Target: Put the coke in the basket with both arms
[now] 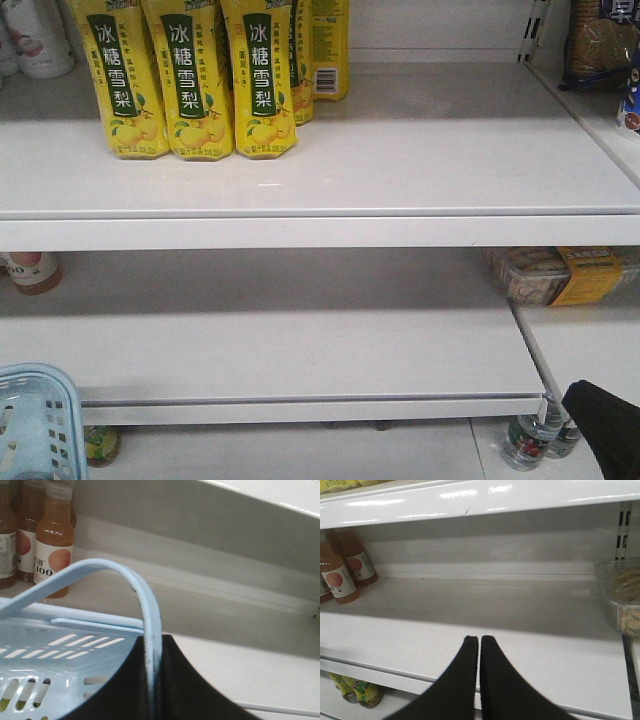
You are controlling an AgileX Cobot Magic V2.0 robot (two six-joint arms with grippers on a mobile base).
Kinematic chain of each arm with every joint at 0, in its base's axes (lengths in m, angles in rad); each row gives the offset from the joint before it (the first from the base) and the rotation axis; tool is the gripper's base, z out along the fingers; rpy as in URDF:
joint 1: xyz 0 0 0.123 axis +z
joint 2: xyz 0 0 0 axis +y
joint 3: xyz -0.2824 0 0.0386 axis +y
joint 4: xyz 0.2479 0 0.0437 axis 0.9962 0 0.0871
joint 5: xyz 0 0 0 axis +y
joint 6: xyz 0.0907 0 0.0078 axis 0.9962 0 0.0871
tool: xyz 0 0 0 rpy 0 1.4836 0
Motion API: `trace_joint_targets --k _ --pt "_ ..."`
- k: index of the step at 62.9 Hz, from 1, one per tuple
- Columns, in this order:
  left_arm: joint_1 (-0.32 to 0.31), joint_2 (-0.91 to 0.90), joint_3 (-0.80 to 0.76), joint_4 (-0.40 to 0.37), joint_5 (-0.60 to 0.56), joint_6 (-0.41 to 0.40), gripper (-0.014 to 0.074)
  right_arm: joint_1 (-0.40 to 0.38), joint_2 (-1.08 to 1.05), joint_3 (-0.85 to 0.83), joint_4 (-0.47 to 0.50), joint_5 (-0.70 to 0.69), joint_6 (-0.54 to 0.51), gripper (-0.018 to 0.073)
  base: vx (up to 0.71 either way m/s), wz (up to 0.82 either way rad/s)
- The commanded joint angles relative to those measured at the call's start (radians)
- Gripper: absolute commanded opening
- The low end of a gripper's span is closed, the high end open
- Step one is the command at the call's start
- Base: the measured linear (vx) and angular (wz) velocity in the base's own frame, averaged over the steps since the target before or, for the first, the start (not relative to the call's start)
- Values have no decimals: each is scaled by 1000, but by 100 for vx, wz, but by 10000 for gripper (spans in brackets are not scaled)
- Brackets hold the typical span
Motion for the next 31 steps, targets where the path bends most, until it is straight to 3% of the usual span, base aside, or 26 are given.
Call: trace_joint_targets --k 1,31 --pt "1 -22 4 31 -138 6 -6 -7 7 -25 -35 22 -6 -4 0 0" --pt "1 -22 4 82 -149 6 -6 -7 7 -25 -35 22 -6 -4 0 0"
